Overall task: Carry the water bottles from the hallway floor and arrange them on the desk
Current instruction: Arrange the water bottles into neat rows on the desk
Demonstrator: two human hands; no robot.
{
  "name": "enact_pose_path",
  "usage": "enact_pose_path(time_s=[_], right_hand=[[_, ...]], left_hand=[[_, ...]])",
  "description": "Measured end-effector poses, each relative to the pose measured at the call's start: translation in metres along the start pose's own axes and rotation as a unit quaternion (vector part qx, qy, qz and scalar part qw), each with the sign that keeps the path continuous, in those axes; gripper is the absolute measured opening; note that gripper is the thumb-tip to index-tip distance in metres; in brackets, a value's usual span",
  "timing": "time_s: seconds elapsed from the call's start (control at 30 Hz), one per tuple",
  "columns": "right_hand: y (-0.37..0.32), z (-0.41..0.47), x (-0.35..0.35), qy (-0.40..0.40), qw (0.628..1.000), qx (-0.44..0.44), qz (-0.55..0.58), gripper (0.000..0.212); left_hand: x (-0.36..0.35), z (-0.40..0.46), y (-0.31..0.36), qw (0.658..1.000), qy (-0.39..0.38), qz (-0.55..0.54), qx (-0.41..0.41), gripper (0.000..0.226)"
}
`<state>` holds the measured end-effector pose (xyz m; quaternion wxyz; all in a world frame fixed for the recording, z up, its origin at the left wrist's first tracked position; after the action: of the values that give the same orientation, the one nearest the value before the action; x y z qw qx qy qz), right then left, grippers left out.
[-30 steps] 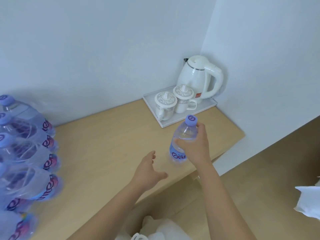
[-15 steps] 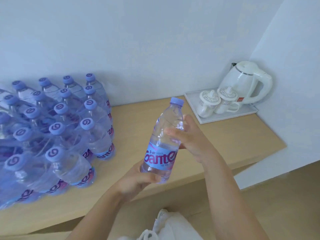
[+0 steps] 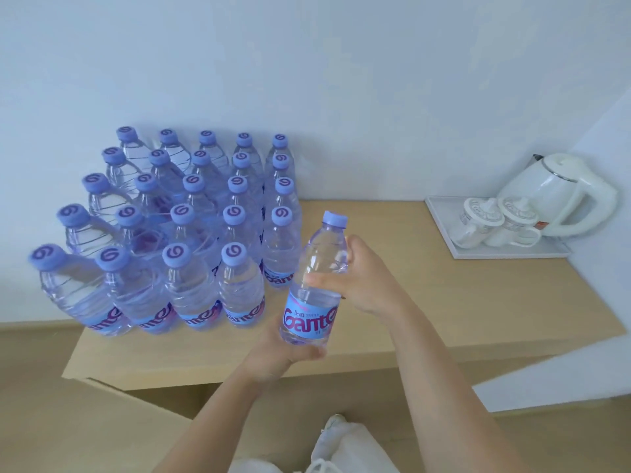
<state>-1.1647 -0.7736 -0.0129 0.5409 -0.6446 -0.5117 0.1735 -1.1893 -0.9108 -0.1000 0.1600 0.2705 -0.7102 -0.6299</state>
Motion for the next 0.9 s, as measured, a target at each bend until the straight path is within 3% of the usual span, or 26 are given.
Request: enact_pose_path(time_s=[0.27,0.5,0.73,0.9], right_hand=[[0.021,0.011,-0.052,0.043,0.997,0.046,-0.035,0.057],[0.032,0.027,-0.064,0.092,0.994,0.058,-0.015,0.059],[0.033,0.028,-0.065,0.093,0.993,0.062,-0.021,0.06],[0.036,0.029,-0.068,0.081,0.994,0.064,-0.028,0.062]], left_hand=[[0.044,-0.003,-0.03,0.991,0.118,0.037,0.044,0.069],[0.054,-0.004,-0.043,0.989,0.117,0.043,0.082,0.077],[0.052,0.006,-0.039,0.991,0.094,0.054,0.08,0.069],[0.054,0.003,-0.041,0.989,0.087,0.07,0.098,0.076]])
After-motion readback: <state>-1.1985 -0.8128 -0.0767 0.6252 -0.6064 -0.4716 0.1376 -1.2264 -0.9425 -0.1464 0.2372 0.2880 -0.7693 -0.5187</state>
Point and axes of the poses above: each hand's wrist, its own z-axis towards the middle knuckle, its own x-axis out of the back of the hand, y = z × x, the point moved 8 cm from there along z, towards the middle knuckle, and after that the axes turned 11 degrees about -x, right-handed, at the moved point
